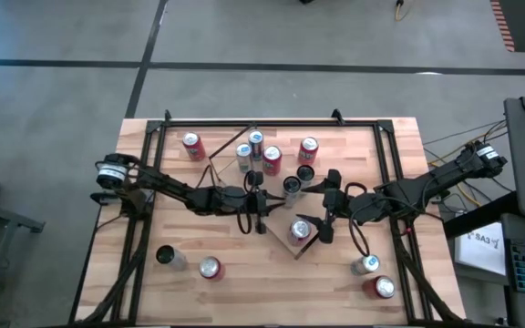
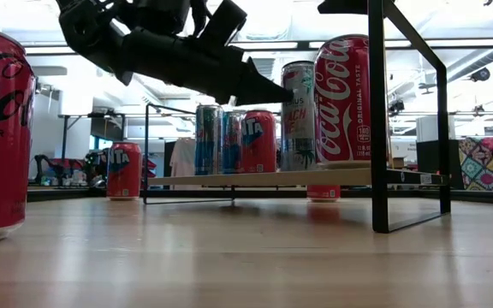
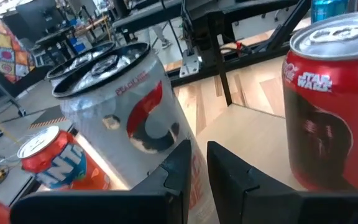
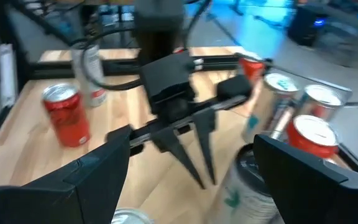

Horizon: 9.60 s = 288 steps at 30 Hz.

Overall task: Place canned beverage on shelf
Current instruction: Put the top pink soda can on the shelf aligned with the pink soda can on the shelf, then put the blue soda can on the shelf aligned with the blue can on the shelf

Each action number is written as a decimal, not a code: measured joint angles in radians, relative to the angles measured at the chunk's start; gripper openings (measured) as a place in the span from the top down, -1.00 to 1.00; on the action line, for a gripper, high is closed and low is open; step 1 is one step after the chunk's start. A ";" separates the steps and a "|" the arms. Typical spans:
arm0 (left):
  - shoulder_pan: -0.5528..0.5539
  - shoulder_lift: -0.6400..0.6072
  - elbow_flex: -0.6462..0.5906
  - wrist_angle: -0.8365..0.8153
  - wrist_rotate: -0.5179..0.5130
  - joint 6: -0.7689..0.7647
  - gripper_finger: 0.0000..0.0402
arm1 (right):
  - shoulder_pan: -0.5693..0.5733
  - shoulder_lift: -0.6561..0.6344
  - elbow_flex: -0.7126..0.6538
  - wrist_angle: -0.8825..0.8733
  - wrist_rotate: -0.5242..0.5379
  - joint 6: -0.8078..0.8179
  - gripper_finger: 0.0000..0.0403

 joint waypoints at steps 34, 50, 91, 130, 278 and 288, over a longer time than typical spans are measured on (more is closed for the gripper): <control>-0.023 -0.719 -0.343 -0.067 -0.044 0.085 0.82 | -0.114 -0.057 0.003 0.032 0.100 0.175 -0.63; -0.021 -0.879 -0.393 -0.068 -0.168 0.212 0.82 | -0.151 -0.037 0.177 -0.059 -0.223 0.371 -0.63; -0.021 -0.877 -0.382 -0.059 -0.168 0.224 0.82 | 0.202 0.363 0.662 -1.371 -0.746 1.452 -0.64; -0.022 -0.844 -0.373 -0.067 -0.166 0.147 0.82 | 0.400 0.354 0.348 -1.185 -0.708 1.659 -0.78; -0.098 -0.954 -0.344 -0.423 -0.112 -0.007 0.01 | -0.360 0.947 1.413 -1.102 -0.413 0.111 -0.16; -0.088 -0.789 -0.297 -0.426 -0.115 0.022 -0.75 | -0.360 0.947 1.413 -1.101 -0.411 0.101 -0.18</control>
